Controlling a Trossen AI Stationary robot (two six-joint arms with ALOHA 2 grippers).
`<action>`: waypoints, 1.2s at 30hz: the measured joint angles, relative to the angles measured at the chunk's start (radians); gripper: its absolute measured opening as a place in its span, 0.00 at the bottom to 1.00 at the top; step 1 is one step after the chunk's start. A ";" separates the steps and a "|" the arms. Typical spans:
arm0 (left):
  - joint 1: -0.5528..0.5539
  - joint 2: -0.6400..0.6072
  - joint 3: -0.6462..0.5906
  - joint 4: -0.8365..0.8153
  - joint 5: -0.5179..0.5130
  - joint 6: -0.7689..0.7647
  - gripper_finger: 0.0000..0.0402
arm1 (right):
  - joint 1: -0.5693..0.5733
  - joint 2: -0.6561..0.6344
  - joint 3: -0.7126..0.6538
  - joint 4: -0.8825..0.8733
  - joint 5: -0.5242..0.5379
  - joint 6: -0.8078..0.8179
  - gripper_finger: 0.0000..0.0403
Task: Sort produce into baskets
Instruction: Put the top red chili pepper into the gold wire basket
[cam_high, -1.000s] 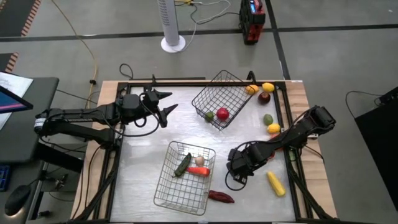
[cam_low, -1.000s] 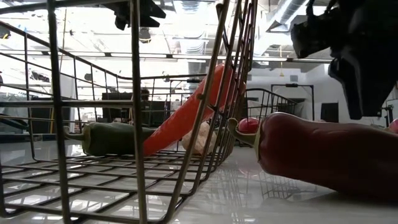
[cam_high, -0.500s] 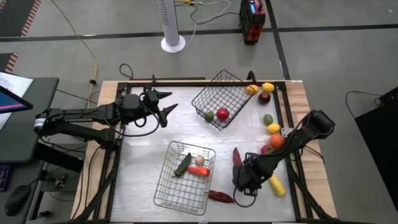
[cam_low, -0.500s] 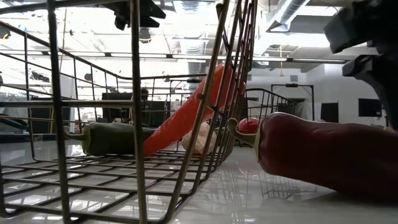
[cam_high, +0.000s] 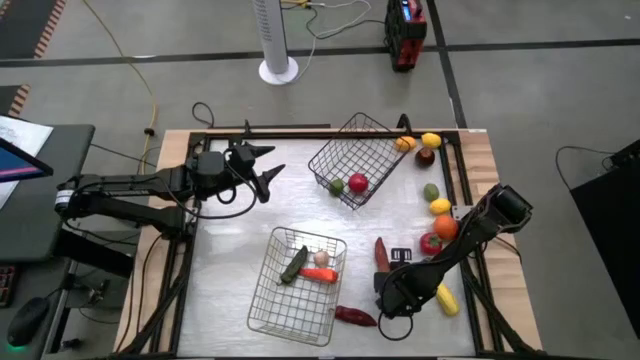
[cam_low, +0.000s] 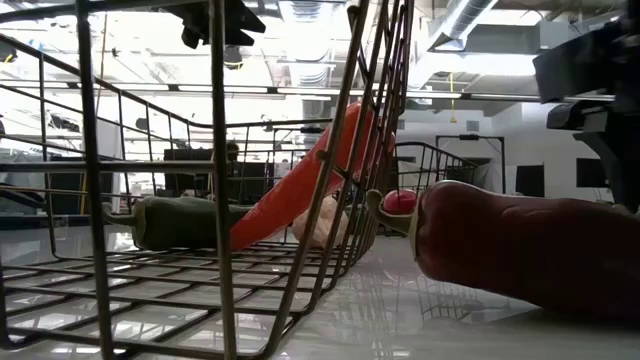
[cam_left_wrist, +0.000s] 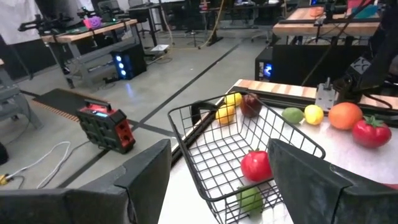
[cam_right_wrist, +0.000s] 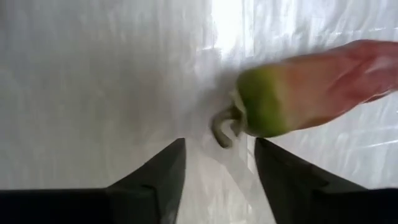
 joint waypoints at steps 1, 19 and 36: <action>0.000 0.000 0.000 0.000 -0.001 0.000 0.64 | -0.007 -0.001 0.000 0.000 -0.010 0.008 0.48; 0.000 0.000 0.000 -0.007 0.000 0.000 0.64 | -0.084 0.001 0.064 -0.008 -0.161 0.012 0.31; 0.000 0.000 0.000 -0.008 0.000 0.000 0.64 | -0.096 0.003 0.064 -0.003 -0.154 -0.042 0.31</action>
